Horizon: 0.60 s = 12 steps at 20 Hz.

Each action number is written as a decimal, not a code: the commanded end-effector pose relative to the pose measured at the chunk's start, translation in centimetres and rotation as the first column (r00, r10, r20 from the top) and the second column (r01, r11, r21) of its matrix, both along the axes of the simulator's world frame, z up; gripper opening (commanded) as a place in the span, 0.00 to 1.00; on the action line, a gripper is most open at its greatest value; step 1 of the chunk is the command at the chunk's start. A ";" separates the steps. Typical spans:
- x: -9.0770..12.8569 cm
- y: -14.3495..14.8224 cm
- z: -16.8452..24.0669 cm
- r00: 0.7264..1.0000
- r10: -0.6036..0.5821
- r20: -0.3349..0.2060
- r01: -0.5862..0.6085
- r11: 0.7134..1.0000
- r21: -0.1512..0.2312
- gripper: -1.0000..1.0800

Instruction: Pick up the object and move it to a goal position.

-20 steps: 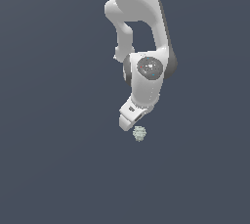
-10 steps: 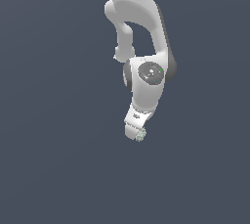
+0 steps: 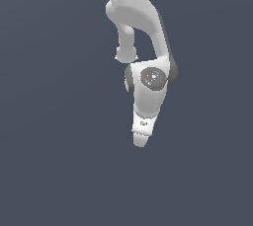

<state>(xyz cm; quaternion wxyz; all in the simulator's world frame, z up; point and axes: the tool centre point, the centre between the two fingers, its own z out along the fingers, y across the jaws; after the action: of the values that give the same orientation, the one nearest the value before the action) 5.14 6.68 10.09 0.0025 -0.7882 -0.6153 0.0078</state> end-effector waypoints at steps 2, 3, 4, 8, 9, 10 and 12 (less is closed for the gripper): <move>0.4 0.1 -0.2 0.997 0.076 0.006 -0.076 0.997 0.003 0.96; 0.5 0.1 -0.2 0.996 0.094 0.007 -0.094 0.996 0.003 0.96; 0.6 0.1 -0.3 0.994 0.110 0.008 -0.110 0.994 0.004 0.96; 0.9 0.1 -0.4 0.987 0.159 0.012 -0.159 0.987 0.005 0.96; 0.9 0.1 -0.5 0.986 0.168 0.013 -0.168 0.986 0.005 0.96; 1.0 0.1 -0.5 0.984 0.176 0.014 -0.176 0.984 0.005 0.96; 1.0 0.1 -0.5 0.982 0.187 0.015 -0.187 0.982 0.005 0.96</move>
<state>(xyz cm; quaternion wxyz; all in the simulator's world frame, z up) 6.11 6.80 9.61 0.0003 -0.7309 -0.6825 0.0007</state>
